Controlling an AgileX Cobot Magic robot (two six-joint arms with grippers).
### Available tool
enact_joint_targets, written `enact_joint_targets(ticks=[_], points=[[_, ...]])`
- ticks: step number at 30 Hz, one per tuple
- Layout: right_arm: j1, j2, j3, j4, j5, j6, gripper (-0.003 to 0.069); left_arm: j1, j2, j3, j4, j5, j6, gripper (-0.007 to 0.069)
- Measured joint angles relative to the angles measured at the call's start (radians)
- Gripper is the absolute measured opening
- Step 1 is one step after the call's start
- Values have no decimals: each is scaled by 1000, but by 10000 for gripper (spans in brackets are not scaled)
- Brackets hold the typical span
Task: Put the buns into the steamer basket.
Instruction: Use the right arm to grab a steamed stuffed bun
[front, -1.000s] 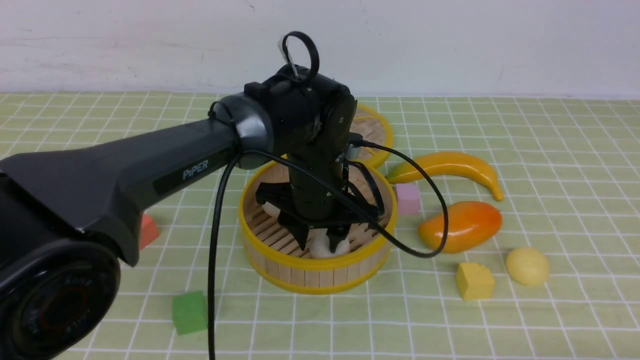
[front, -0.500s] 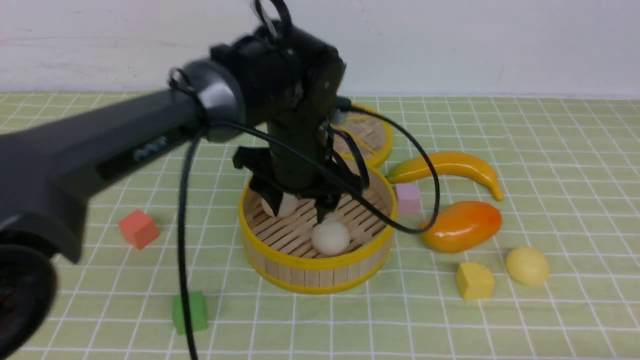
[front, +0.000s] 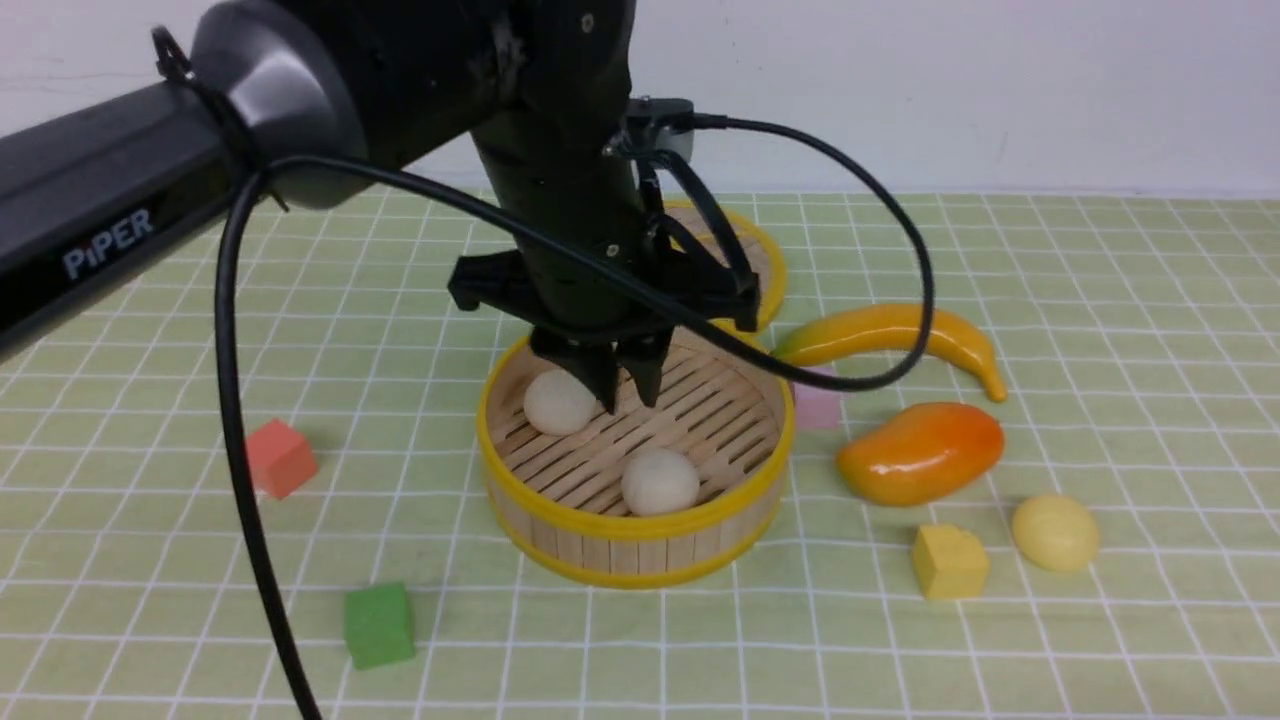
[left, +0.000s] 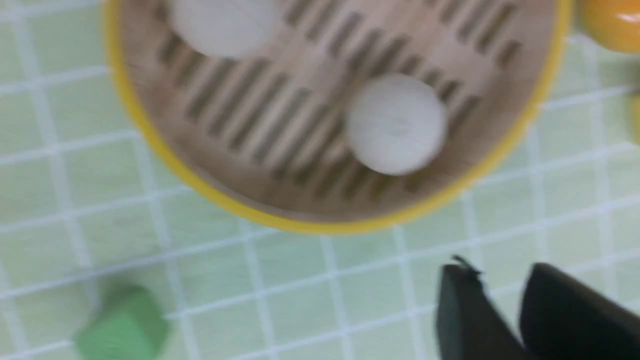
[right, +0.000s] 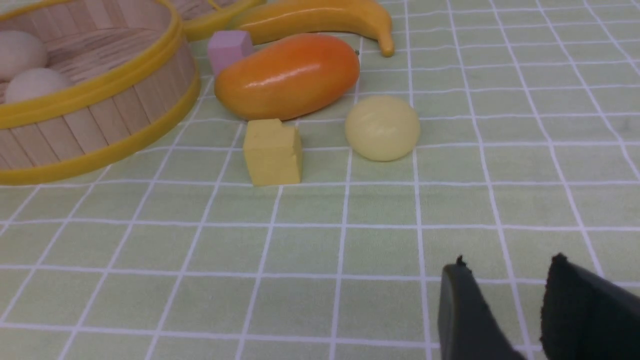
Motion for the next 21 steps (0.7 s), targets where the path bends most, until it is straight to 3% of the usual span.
enact_joint_targets(ticks=[3, 13, 21], points=[[0, 0, 0, 0, 0, 0, 240, 0, -8, 0, -26, 0, 0, -13], [0, 0, 0, 0, 0, 0, 240, 0, -192, 99, -47, 0, 69, -13], [0, 0, 0, 0, 0, 0, 240, 0, -516, 302, 39, 0, 92, -13]])
